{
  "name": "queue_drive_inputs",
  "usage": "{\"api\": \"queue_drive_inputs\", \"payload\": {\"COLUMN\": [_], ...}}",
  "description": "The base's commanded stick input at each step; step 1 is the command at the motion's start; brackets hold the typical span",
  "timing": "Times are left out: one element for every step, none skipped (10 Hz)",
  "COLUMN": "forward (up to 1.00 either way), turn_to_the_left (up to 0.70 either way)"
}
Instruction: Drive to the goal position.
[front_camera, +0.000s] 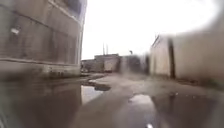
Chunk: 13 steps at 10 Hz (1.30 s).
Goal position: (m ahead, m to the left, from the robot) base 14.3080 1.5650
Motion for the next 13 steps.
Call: {"api": "queue_drive_inputs", "payload": {"forward": [0.5,0.5,0.5,0.5,0.5,0.5,0.5,0.5,0.5,0.5,0.5,0.5,0.5], "turn_to_the_left": [0.57,0.57,0.57,0.57,0.44,0.29,0.16,-0.04,-0.06,-0.06,-0.05,-0.06,-0.06]}}
